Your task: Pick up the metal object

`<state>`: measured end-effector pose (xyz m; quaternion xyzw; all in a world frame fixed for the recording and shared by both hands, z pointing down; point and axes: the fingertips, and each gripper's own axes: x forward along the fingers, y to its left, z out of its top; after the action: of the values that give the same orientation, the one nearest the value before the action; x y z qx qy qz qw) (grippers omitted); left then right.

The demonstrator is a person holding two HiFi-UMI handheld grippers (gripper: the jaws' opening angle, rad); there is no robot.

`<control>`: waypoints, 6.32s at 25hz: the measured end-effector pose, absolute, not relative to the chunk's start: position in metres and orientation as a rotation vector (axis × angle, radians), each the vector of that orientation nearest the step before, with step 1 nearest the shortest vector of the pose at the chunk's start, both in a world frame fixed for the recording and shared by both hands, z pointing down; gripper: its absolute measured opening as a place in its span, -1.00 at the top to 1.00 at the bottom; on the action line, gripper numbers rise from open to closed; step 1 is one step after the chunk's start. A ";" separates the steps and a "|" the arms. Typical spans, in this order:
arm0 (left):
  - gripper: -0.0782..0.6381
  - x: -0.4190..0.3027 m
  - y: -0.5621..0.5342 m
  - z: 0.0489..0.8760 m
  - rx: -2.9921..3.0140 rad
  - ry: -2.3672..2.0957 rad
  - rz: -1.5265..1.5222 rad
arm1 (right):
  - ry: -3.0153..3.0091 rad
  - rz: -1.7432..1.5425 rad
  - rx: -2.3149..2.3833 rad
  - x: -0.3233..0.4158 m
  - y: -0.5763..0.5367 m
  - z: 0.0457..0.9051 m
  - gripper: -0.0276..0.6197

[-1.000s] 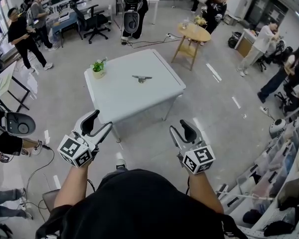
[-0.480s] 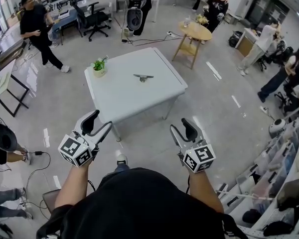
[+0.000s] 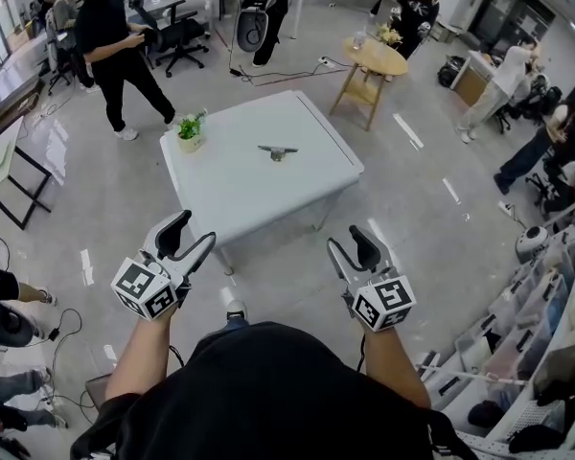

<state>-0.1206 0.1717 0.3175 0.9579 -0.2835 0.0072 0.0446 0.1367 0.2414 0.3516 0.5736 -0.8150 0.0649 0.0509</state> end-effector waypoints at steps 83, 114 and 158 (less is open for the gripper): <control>-0.31 -0.185 -0.077 0.344 2.951 -0.718 0.102 | -2.278 0.224 1.895 0.090 0.020 0.371 0.18; -0.31 -0.108 -0.177 0.367 2.882 -0.757 0.127 | -2.270 0.304 1.841 0.165 -0.094 0.390 0.17; -0.31 -0.073 -0.198 0.464 2.694 -0.716 0.313 | -2.098 0.419 1.476 0.174 -0.163 0.538 0.07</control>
<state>-0.0733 -0.1975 0.4644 0.9469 -0.2515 0.1100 0.1676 0.1739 -0.1626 0.5381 0.5472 -0.7777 0.1553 0.2677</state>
